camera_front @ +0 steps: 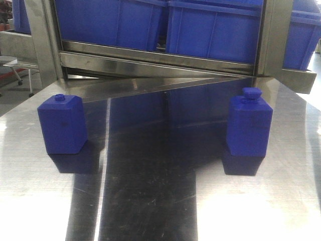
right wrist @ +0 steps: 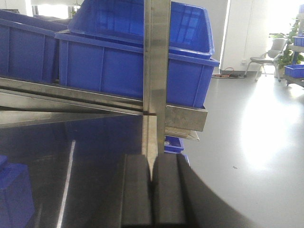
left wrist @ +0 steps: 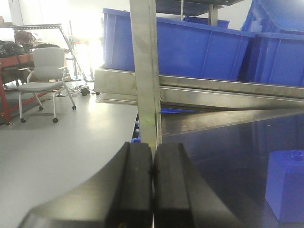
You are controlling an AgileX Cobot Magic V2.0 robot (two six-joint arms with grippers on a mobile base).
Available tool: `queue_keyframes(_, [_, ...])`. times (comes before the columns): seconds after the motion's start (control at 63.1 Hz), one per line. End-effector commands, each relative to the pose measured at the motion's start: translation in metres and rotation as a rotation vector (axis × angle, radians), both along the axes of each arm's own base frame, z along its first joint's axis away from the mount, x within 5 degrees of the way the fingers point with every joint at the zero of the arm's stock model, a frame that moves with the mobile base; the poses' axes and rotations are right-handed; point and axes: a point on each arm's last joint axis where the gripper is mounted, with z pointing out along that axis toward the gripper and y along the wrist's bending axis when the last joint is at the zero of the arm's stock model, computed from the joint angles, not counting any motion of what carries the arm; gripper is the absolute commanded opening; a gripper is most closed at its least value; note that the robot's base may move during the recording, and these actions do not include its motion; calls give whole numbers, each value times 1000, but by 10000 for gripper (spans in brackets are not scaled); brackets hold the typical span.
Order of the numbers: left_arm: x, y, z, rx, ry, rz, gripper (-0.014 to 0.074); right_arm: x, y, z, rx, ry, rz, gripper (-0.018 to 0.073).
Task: Pick and sort blue part to right shelf
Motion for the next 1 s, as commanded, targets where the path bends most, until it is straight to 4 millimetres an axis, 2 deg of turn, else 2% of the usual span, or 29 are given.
queue_keyframes(0.0, [-2,0,2,-23,-83,-7,134,-5,0,17,-10,-135,-4,58])
queue_keyframes(0.982, [-2,0,2,-23,-83,-7,134,-5,0,20,-12,-166,-4,58])
